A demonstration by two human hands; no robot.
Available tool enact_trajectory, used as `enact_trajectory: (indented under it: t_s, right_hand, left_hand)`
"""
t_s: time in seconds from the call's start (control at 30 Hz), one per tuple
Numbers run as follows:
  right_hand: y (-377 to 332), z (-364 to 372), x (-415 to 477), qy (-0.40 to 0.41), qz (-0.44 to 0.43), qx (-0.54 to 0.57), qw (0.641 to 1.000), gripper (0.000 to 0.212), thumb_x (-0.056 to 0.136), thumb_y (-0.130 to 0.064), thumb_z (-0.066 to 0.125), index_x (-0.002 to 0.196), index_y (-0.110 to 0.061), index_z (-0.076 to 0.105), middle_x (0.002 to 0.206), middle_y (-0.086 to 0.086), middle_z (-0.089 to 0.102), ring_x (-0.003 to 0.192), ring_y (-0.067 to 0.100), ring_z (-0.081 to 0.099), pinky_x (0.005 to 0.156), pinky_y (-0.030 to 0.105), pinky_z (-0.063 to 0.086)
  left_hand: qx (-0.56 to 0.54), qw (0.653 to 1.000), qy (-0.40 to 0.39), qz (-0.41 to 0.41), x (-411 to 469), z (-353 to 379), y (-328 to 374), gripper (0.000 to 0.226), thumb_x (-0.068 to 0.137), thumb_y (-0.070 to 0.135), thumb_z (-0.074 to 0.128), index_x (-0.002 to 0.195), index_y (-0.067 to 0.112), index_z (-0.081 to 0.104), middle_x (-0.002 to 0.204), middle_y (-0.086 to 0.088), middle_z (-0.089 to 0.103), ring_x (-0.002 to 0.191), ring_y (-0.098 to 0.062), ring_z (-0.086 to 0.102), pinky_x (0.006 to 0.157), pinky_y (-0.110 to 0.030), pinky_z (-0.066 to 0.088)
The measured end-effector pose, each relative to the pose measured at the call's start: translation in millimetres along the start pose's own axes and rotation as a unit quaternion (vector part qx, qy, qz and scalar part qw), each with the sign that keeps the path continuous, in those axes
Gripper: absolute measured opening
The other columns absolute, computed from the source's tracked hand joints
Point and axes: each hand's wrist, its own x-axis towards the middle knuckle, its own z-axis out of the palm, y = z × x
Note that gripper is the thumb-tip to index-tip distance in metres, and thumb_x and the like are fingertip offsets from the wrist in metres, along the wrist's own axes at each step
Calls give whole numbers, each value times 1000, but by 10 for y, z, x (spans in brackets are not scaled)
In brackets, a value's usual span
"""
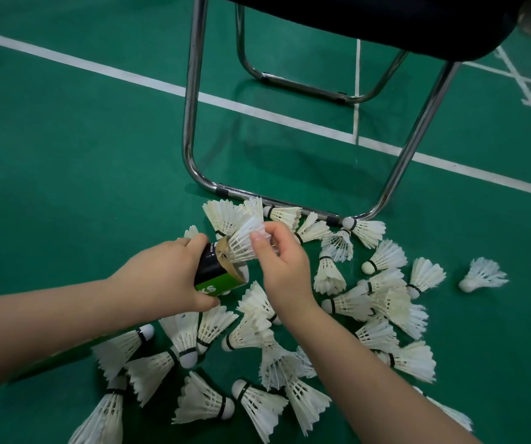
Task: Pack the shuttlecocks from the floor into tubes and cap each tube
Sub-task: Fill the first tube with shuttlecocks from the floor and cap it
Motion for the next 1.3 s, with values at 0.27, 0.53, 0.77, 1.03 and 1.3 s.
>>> enact_trajectory:
  t_s: [0.27, 0.53, 0.77, 1.03, 1.3]
  right_hand:
    - [-276, -288, 152, -320, 111, -84, 937, 9, 85, -36, 57, 87, -29, 64, 91, -8, 65, 87, 7, 60, 79, 20, 46]
    - [-263, -130, 146, -453, 165, -143, 864, 21, 83, -14, 63, 101, -4, 60, 82, 1, 52, 73, 12, 47, 64, 19, 41]
    - [-123, -61, 251, -463, 178, -122, 860, 25, 83, -29, 65, 104, -17, 58, 103, 3, 63, 98, 19, 58, 92, 31, 48]
    - [143, -224, 605, -109, 138, -80, 981, 24, 96, -32, 45, 92, -17, 64, 88, -3, 65, 85, 13, 60, 71, 23, 47]
    - [968, -351, 759, -4, 220, -348, 912, 51, 89, -31, 53, 136, -21, 37, 133, 2, 48, 119, 23, 45, 96, 41, 43]
  left_hand:
    - [-2, 1000, -1, -14, -3, -46, -18, 59, 63, 66, 63, 98, 26, 37, 78, 11, 51, 65, -5, 53, 58, -27, 52]
    - [52, 996, 1, 76, -23, 12, 143, 52, 69, 65, 55, 98, 27, 33, 80, 12, 47, 71, -8, 51, 59, -25, 47]
    - [74, 995, -12, 69, 103, -9, 107, 50, 71, 53, 57, 106, 26, 33, 86, 9, 44, 79, -12, 48, 66, -25, 44]
    - [28, 1000, 8, 8, 419, 8, 4, 56, 65, 64, 62, 95, 26, 35, 83, 8, 48, 76, -13, 50, 67, -32, 51]
    - [39, 999, 9, 3, 506, 117, 18, 53, 66, 62, 62, 92, 25, 33, 80, 8, 44, 73, -14, 49, 62, -29, 48]
